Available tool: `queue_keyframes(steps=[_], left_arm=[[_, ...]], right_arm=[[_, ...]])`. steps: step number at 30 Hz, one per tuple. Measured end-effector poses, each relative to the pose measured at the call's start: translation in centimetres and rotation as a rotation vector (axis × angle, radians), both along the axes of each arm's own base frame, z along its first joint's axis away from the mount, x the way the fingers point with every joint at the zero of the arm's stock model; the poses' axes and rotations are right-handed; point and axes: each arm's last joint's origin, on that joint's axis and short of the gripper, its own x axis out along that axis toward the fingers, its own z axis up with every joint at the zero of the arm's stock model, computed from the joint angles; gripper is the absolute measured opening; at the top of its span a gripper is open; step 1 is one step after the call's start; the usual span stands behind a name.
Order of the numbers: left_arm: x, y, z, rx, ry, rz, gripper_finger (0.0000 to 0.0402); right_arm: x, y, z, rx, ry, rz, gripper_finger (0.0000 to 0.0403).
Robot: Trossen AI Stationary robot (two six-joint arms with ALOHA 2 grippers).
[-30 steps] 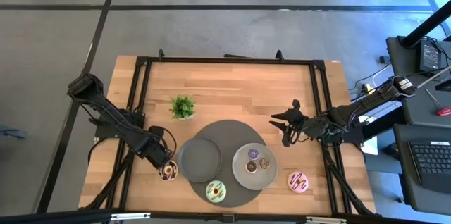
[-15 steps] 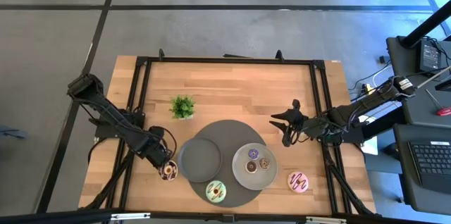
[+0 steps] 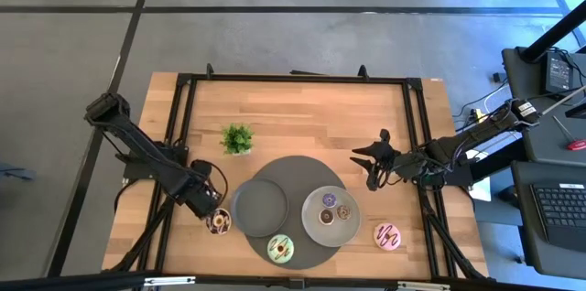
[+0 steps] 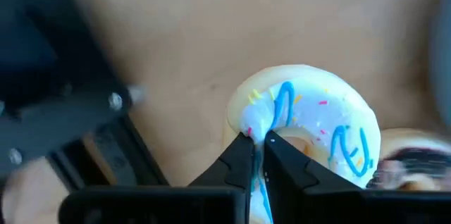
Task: Pick & Place donuts
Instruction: Put the large white donut on the dark gray plate
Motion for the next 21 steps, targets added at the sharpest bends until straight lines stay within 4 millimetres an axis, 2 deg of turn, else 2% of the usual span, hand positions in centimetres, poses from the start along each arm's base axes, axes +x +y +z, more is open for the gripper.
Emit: queue_keyframes(steps=[7,12,17,21], left_arm=[[2.9,-1.2,4.5,0.094,-0.352,-0.193,0.0018],[6.3,-2.2,5.8,0.130,-0.462,-0.345,0.0018],[9.8,-2.1,5.2,0.139,-0.386,-0.454,0.0018],[11.7,-1.4,3.1,0.094,-0.271,-0.486,0.0017]], right_arm=[[0.0,0.0,0.0,0.001,-0.001,0.000,0.0117],[0.0,0.0,0.0,0.001,-0.001,-0.001,0.0117],[0.0,0.0,0.0,0.003,-0.002,-0.001,0.0116],[0.0,0.0,0.0,0.003,-0.002,-0.001,0.0117]])
